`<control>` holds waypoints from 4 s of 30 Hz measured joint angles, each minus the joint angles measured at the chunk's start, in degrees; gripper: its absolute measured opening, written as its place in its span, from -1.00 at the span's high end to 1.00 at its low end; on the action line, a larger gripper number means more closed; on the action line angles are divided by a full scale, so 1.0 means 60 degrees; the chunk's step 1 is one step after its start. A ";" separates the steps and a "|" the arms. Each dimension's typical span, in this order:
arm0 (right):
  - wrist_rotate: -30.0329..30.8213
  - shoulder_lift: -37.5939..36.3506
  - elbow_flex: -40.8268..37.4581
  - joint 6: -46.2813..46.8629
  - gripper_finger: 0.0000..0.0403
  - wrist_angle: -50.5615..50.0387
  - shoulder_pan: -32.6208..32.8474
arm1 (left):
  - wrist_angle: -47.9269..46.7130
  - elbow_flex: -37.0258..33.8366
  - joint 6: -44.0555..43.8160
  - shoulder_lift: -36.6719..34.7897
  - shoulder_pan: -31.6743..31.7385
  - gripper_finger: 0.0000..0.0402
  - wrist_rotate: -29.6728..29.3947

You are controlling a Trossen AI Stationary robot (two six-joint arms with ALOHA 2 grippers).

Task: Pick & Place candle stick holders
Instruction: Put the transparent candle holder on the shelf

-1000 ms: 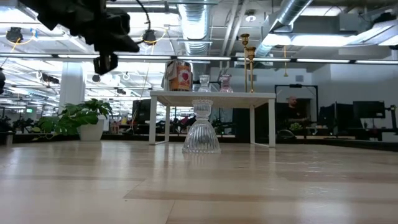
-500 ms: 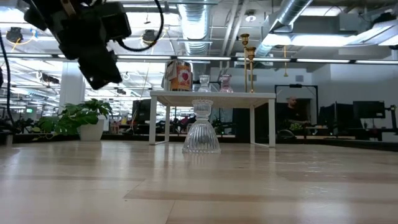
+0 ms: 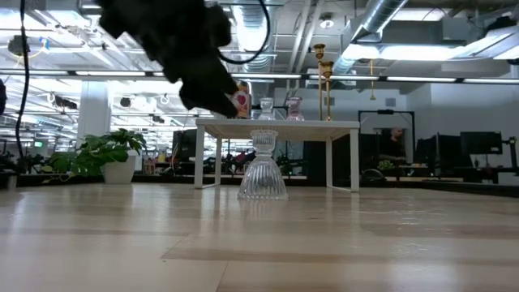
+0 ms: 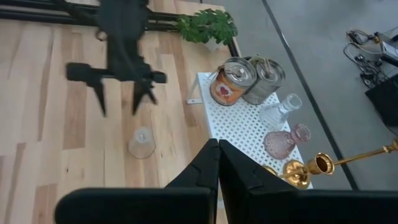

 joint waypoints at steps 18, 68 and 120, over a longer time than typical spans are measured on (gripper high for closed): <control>-0.0115 -0.0004 0.0000 -0.0025 1.00 0.0000 0.0746 | -0.2377 0.3484 0.2307 0.2245 0.1078 -0.43 0.1023; -0.0393 -0.0004 0.0000 -0.0004 1.00 0.0000 0.0923 | -0.3045 0.3693 0.3302 0.3262 0.1291 0.16 0.1059; -0.0397 -0.0004 0.0004 0.0070 1.00 0.0000 0.0912 | -0.5986 0.8327 0.1561 0.2911 0.4019 0.14 -0.1582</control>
